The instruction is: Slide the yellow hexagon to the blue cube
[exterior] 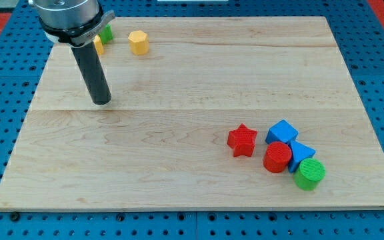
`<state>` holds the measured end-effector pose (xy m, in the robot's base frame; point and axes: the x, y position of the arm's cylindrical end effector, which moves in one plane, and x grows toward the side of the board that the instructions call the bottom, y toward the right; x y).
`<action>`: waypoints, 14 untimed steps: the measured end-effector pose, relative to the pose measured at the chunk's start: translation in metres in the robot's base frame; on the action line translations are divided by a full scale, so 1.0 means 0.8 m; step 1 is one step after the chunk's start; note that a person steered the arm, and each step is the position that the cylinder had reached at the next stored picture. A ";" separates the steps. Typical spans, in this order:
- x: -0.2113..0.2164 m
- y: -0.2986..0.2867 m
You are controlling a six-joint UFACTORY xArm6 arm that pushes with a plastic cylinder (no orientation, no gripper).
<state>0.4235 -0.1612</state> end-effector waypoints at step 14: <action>0.008 0.284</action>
<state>0.4301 0.0658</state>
